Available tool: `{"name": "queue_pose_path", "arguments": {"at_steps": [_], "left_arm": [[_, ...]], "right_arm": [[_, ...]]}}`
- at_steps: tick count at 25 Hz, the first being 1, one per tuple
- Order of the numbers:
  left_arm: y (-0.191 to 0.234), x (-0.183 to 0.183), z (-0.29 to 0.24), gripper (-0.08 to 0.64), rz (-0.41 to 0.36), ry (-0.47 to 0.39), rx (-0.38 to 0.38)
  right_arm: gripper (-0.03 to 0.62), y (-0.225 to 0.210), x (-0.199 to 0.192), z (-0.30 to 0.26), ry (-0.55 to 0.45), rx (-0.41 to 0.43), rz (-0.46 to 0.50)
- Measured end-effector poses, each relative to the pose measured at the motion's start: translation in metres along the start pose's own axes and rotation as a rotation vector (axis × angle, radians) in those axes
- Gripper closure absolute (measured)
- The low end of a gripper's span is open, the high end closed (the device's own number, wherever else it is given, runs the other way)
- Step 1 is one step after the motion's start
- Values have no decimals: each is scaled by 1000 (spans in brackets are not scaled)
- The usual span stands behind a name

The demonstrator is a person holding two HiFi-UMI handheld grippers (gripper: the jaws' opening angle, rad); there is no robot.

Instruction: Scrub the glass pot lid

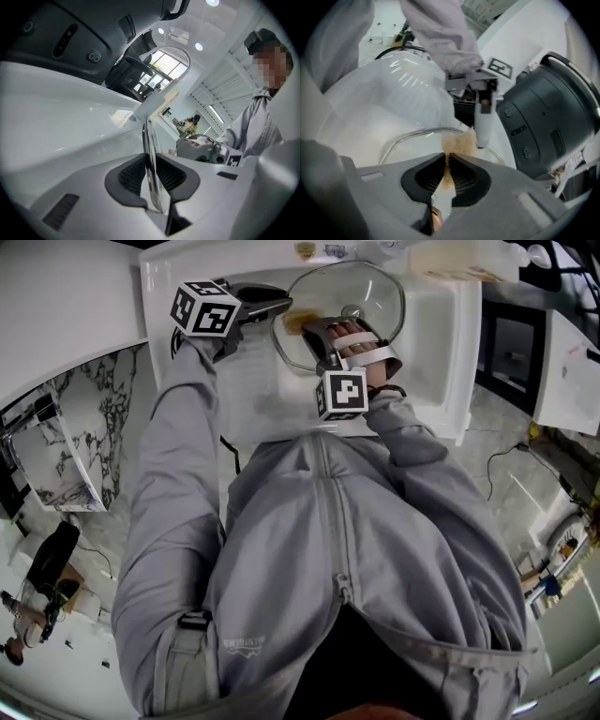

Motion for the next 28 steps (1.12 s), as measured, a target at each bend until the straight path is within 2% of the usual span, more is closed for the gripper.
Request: {"name": "queue_pose_path", "arguments": {"at_steps": [2, 10, 14, 19, 25, 28], "left_arm": [[0, 1, 1, 497, 3, 1, 10], [-2, 0, 1, 497, 27, -18, 45], [-3, -1, 1, 497, 35, -18, 59], [-4, 0, 2, 497, 37, -15, 76], [-5, -1, 2, 497, 53, -18, 89], [-5, -1, 1, 497, 59, -16, 96]], "right_arm": [[562, 21, 8, 1, 8, 54, 79], [563, 78, 7, -4, 169, 332, 207], [563, 96, -3, -9, 217, 468, 180], [563, 71, -18, 1, 186, 422, 23], [561, 11, -25, 12, 112, 351, -206], [561, -12, -26, 9, 107, 290, -205]]}}
Point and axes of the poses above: the fingertips, and each gripper's own axes: z backward along the fingers, y to its left, x out of its top, the point moved 6 cm from there along z, backward along the fingers, and after that the axes turned 15 degrees about y, right-handed, at the moved point
